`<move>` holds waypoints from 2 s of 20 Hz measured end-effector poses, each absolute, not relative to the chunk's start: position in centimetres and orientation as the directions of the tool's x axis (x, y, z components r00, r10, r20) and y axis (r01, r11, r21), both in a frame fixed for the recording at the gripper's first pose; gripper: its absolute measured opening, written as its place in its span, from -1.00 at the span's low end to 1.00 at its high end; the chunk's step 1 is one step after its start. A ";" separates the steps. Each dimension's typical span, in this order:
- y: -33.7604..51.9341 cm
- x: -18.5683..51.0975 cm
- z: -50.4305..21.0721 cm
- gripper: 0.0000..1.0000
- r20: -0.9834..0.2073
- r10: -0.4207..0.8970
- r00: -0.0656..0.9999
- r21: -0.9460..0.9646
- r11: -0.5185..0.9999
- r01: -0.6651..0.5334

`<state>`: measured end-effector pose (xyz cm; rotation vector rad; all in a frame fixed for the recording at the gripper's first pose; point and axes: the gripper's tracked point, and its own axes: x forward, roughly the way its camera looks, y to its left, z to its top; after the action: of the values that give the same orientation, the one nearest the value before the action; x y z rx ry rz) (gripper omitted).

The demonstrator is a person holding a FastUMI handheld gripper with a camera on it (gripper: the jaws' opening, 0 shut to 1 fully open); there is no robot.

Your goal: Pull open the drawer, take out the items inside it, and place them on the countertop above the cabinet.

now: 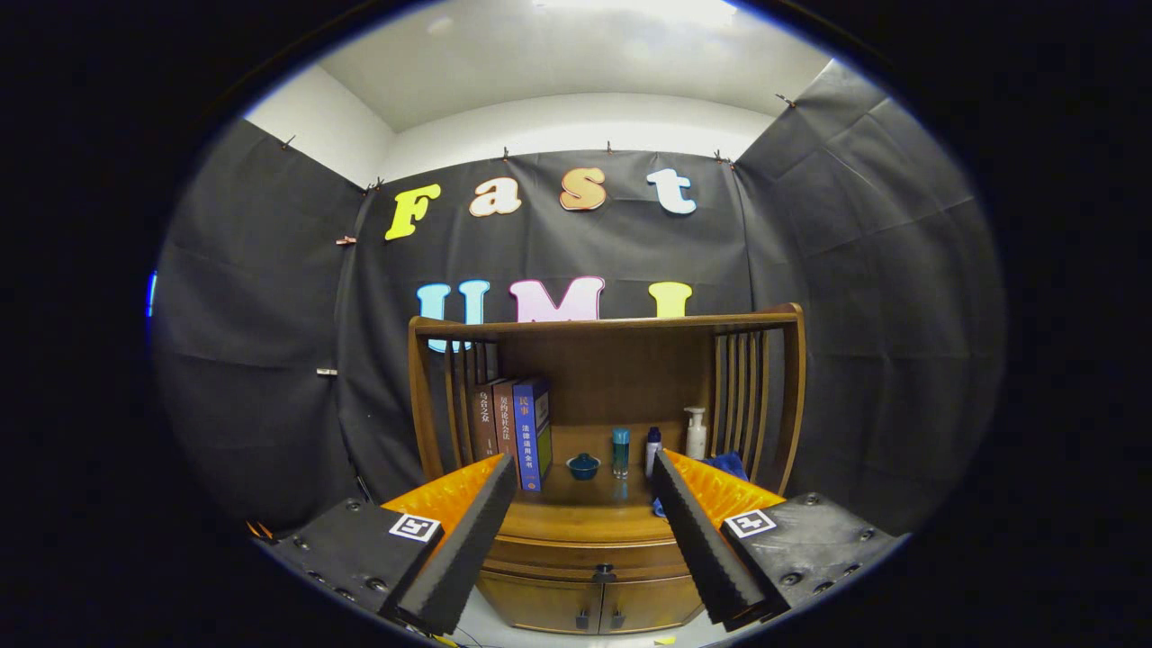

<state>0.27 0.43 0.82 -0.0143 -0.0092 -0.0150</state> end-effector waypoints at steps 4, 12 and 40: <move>0.2 0.3 0.3 0.98 -0.003 -0.020 1.000 -0.015 1.000 0.020; -0.4 0.2 -1.4 0.98 -0.035 -0.034 0.999 -0.019 0.999 0.034; -4.7 12.0 -33.4 1.00 -0.509 -0.130 0.851 0.000 0.988 0.151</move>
<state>11.96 -4.67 -33.38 0.0408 0.5335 -0.1482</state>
